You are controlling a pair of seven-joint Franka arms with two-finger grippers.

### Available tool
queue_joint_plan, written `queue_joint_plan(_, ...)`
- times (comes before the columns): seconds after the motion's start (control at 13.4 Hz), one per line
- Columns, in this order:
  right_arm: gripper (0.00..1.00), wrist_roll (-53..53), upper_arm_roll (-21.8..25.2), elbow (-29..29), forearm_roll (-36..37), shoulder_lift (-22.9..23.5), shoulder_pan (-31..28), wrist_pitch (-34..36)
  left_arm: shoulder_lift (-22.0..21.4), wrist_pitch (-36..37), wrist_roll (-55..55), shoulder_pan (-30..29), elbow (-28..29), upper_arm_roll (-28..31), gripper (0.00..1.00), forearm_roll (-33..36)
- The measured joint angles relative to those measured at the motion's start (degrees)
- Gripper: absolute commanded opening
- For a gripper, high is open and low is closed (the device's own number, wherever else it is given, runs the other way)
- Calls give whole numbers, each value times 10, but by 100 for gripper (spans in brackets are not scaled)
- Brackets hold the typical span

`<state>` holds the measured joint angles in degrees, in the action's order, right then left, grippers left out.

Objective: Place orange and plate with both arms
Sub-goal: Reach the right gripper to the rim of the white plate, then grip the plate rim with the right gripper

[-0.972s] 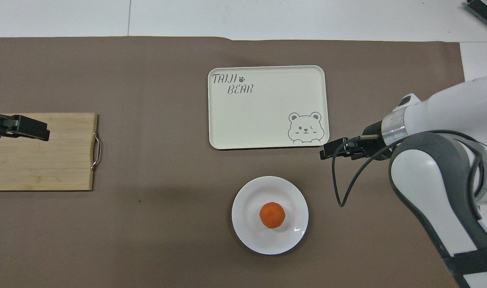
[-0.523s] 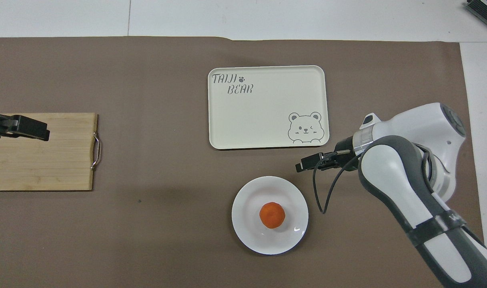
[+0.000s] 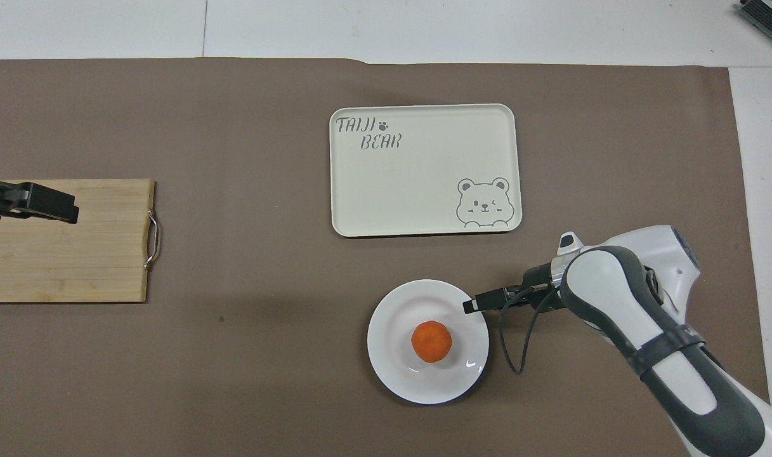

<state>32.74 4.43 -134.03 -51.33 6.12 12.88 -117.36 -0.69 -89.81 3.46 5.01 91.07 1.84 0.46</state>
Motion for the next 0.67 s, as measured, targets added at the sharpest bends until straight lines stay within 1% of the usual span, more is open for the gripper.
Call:
queue_joint_plan(0.22,100,4,-1,-21,-31,0,4,0,0,0,0,0,0,0,100,0)
queue_joint_plan(0.37,100,4,-2,-32,-36,-1,5,0,0,0,0,0,0,0,100,0)
queue_joint_plan(0.52,49,4,-2,-37,-37,-1,5,0,0,0,0,0,0,0,100,0)
queue_joint_plan(0.6,25,3,-2,-39,-38,-2,5,0,0,0,0,0,0,0,100,0)
queue_joint_plan(0.67,10,-2,-2,-40,-38,-2,7,0,0,0,0,0,0,0,100,0)
